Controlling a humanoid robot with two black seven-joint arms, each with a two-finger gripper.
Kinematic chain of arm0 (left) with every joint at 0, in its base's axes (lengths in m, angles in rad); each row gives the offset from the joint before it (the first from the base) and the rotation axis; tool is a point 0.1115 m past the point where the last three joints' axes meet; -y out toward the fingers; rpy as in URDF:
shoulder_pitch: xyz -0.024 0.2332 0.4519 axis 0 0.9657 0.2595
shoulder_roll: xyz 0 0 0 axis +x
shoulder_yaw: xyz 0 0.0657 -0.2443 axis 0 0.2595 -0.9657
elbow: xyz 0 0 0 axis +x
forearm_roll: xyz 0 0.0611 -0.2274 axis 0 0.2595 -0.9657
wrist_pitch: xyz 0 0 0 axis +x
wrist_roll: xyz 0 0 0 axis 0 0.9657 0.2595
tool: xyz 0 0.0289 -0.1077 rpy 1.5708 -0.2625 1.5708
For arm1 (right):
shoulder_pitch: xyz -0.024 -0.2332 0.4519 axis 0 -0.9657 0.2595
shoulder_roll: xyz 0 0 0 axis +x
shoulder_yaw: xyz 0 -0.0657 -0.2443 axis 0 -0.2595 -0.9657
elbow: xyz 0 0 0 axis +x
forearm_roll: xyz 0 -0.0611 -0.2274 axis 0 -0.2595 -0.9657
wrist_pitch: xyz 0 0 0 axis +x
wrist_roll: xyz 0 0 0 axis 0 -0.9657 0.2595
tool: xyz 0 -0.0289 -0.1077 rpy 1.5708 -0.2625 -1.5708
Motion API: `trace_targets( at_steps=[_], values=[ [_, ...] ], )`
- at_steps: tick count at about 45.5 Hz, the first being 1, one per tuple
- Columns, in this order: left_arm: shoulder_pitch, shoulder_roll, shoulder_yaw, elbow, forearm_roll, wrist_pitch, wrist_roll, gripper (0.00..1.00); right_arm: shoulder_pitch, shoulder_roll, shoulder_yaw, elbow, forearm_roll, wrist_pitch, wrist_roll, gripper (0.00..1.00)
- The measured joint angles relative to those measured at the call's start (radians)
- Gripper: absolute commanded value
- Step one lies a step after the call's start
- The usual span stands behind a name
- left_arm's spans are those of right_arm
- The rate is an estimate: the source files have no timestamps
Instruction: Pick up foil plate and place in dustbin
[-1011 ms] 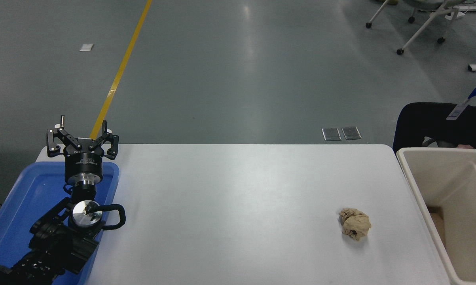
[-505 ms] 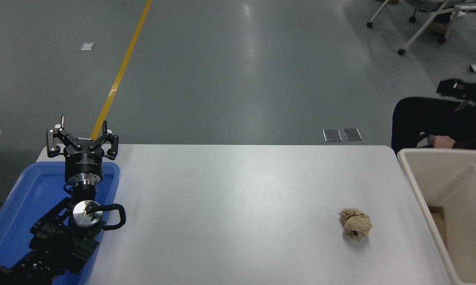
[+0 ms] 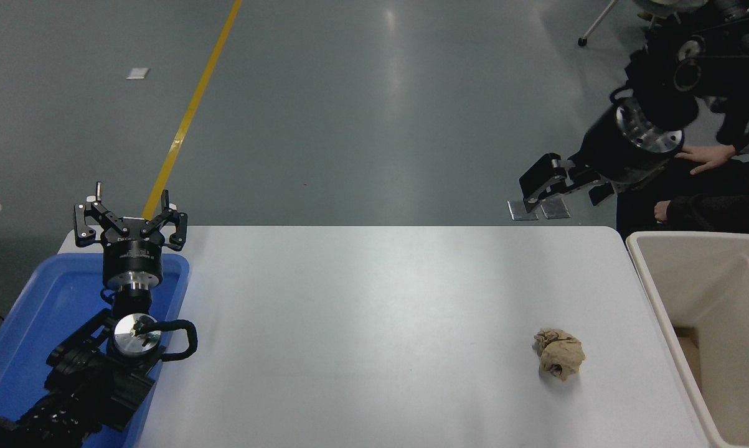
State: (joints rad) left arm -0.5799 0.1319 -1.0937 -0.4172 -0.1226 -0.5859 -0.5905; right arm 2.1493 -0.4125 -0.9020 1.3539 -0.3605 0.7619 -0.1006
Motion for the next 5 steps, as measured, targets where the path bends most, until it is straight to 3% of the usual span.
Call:
trace_targets(
  at_steps=[5],
  values=[
    [0.000,0.000,0.000,0.000,0.000,0.000,0.000,0.99,0.013,-0.020,0.008,0.027,0.004,0.009,0.000,1.00]
  ],
)
